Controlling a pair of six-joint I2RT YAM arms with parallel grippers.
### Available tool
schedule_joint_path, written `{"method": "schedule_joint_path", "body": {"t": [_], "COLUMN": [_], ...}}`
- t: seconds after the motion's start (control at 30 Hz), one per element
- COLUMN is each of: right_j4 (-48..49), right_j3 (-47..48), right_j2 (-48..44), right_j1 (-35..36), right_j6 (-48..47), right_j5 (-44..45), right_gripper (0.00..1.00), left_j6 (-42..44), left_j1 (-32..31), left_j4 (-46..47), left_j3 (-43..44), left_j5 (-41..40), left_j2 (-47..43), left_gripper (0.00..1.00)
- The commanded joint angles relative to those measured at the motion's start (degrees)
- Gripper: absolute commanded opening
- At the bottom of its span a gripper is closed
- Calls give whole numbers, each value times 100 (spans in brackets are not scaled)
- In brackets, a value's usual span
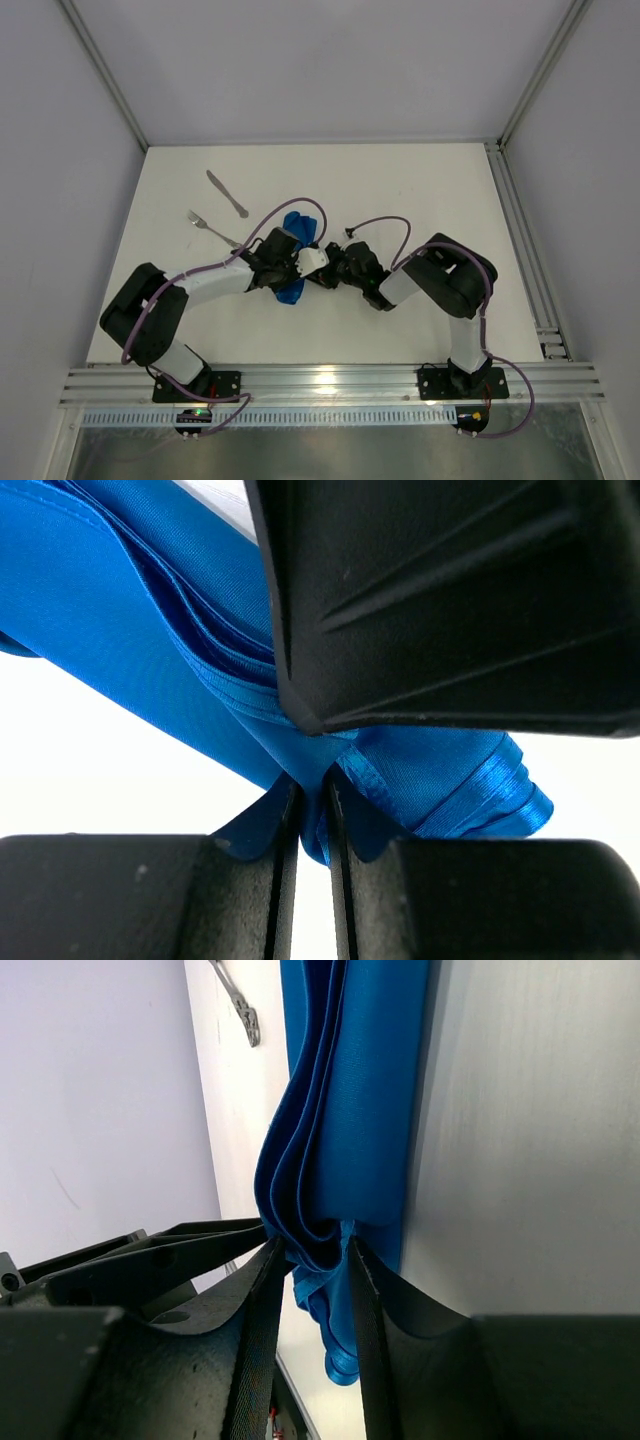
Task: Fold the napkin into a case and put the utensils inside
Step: Stuff the top corner of the smaller-rectangle-folded napkin into the folded napkin.
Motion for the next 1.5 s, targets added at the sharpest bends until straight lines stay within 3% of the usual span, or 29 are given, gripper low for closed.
{"method": "schedule_joint_path", "body": {"t": [0.0,0.07,0.17,0.27,0.4,0.63,0.8,0.93,1.1,1.2,1.33,1.4,1.43,1.47], "right_j4": [-72,-170,-214,-170,-179,-12,-12,32,102,67,-3,-108,-178,-327], "right_j3": [255,344,309,90,-69,-210,-245,-324,-368,-324,-341,-368,-359,-342], "right_j2": [-175,-87,10,-25,-34,-16,-148,-218,-236,-245,-297,-394,-420,-455], "right_j1": [68,68,68,68,68,68,68,68,68,68,51,59,51,51], "right_j6": [-245,-237,-237,-246,-316,-290,-342,-343,-290,-299,-299,-316,-334,-395], "right_j5": [37,19,10,80,151,230,265,274,336,353,380,441,450,441], "right_gripper": [36,32,12,4,4,4,4,4,4,4,4,4,4,4], "left_j6": [-67,-67,-93,-67,29,-49,-252,-164,-32,-49,-50,-6,21,21], "left_j1": [-35,-35,-35,-35,9,71,62,9,-105,-114,-123,-114,-114,-105], "left_j4": [4,-22,-153,-391,-830,-1112,-998,-998,-928,-822,-822,-874,-901,-997], "left_j3": [-61,-52,27,115,247,458,634,616,353,274,256,265,282,300], "left_j5": [159,177,273,676,1282,1311,1267,1205,1118,1012,1056,1030,1047,1082], "left_j2": [101,92,66,-126,-513,-533,-128,153,294,233,84,40,31,5], "left_gripper": [17,17,20,30,43,45,41,28,25,7,3,13,20,34]}}
